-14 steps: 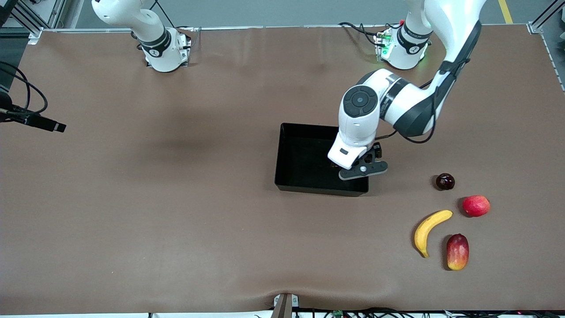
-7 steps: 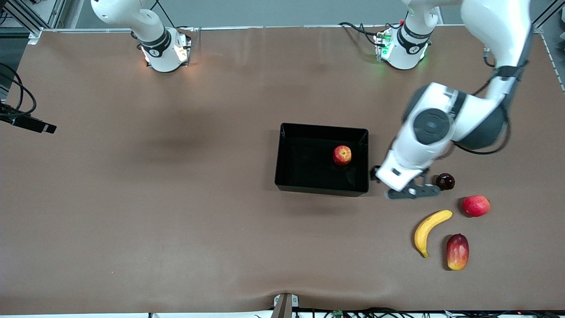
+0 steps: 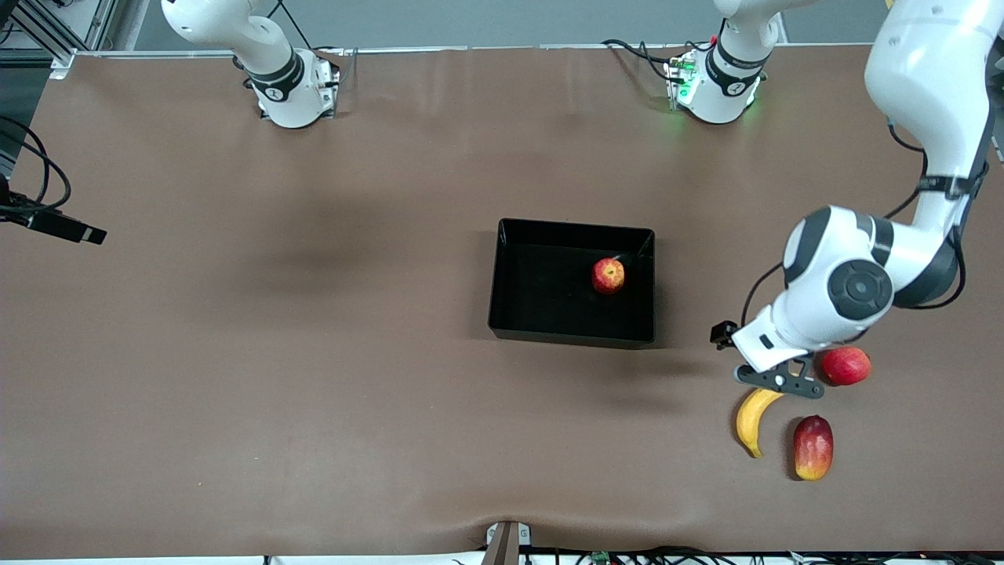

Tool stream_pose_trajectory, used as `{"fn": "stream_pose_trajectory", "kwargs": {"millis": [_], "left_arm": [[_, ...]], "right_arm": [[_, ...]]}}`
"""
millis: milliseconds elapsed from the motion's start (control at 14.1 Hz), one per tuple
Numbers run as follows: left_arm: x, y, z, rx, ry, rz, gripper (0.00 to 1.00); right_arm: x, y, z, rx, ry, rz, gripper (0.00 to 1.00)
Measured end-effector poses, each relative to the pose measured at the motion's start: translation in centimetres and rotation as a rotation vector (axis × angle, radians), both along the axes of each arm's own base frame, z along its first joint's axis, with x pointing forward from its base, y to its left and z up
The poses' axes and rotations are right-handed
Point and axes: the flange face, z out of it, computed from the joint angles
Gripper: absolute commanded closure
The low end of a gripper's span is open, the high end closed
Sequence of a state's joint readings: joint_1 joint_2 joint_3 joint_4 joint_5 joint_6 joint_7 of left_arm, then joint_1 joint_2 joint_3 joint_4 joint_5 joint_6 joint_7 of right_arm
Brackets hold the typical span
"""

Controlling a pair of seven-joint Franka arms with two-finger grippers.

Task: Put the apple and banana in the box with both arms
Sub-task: 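Open the left gripper to drop the apple into the box, then lower the left gripper onto the yellow banana and close it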

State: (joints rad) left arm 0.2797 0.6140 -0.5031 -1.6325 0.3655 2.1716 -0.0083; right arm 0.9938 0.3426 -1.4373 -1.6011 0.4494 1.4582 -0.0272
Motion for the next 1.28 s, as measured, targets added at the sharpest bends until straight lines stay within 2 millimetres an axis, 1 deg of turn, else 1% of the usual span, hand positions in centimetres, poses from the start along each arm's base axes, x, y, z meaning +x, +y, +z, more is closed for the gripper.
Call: {"fn": "stream_pose_trajectory", "kwargs": {"millis": [213, 426, 711, 782, 853, 924, 995, 1137, 1279], "left_arm": [[1.4, 2.6, -3.4, -0.031, -0.051, -0.161, 0.0], [2.2, 5.2, -5.8, -0.029, -0.091, -0.281, 0.0], [2.7, 8.1, -8.7, -0.013, -0.124, -0.367, 0.0], [2.8, 8.4, -9.3, -0.014, -0.131, -0.374, 0.14], [2.9, 8.4, -9.8, -0.018, -0.136, -0.386, 0.45], [3.0, 8.3, -10.2, -0.021, -0.145, -0.396, 0.96], [3.1, 8.2, -10.4, -0.023, -0.152, -0.403, 1.0], [3.3, 8.1, -10.3, -0.023, -0.162, -0.405, 1.0], [3.7, 8.2, -9.5, -0.02, -0.178, -0.403, 1.0]], "right_arm": [[0.1, 0.0, 0.0, -0.003, -0.001, -0.01, 0.0], [-0.1, -0.9, 0.0, -0.003, -0.001, -0.028, 0.0], [0.0, -0.6, -0.1, 0.003, -0.004, -0.025, 0.0], [0.1, -0.6, -0.1, 0.002, -0.006, -0.025, 0.0], [0.2, -0.6, -0.1, -0.001, -0.013, -0.026, 0.0], [0.3, -0.6, -0.2, -0.004, -0.018, -0.026, 0.0], [0.4, -0.3, -0.4, -0.003, -0.019, -0.021, 0.0], [0.7, 0.4, -0.8, -0.002, -0.015, -0.01, 0.0], [1.0, 1.0, -1.2, 0.002, -0.01, 0.001, 0.0]]}}
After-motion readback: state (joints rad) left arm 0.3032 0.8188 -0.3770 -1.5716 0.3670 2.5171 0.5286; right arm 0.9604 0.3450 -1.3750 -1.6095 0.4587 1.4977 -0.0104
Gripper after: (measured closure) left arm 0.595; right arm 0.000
